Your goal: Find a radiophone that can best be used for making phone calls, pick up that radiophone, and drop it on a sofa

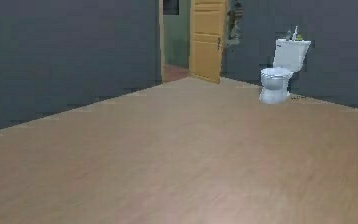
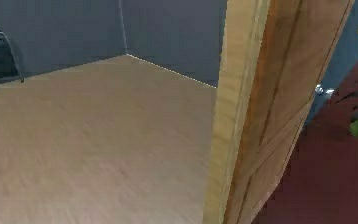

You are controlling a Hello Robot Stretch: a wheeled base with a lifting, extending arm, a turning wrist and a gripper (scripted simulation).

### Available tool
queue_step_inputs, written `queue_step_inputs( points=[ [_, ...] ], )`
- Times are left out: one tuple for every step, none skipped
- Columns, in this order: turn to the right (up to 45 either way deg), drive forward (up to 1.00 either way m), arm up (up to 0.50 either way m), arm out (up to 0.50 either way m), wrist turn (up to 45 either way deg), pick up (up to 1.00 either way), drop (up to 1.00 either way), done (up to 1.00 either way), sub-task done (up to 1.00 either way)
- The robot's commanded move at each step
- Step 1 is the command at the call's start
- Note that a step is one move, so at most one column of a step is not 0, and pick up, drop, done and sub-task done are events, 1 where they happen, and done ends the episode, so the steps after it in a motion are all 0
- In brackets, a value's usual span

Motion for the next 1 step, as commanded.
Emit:
queue_step_inputs(
  points=[
    [0.0, 1.00, 0.00, 0.00, 0.0, 0.00, 0.00, 0.00, 0.00]
  ],
)
